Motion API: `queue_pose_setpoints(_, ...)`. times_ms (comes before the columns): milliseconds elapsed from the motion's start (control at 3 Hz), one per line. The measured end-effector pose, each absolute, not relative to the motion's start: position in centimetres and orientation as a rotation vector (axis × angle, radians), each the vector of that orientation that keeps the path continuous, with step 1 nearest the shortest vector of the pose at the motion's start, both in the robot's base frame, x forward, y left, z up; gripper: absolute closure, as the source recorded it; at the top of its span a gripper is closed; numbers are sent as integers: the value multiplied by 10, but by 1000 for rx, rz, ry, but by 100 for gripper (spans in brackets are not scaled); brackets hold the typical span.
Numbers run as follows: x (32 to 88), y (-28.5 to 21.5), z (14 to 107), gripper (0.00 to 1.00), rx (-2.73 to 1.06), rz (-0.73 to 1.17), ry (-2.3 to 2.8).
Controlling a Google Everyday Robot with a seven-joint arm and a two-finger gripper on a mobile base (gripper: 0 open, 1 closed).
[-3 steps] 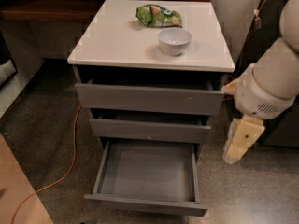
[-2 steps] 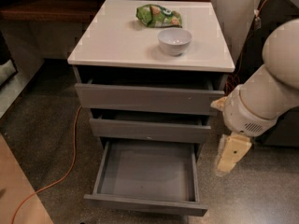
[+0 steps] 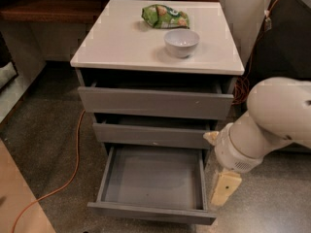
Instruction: Close bottom drawer
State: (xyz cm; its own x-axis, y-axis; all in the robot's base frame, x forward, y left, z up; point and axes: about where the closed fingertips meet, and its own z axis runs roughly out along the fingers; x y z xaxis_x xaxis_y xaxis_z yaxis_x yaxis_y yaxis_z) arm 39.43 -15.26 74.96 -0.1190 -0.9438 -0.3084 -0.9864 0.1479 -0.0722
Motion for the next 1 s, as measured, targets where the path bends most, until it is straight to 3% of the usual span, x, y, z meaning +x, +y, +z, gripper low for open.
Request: queue_pose_setpoints(1000,389,-138,662,0,-1960,152,2000)
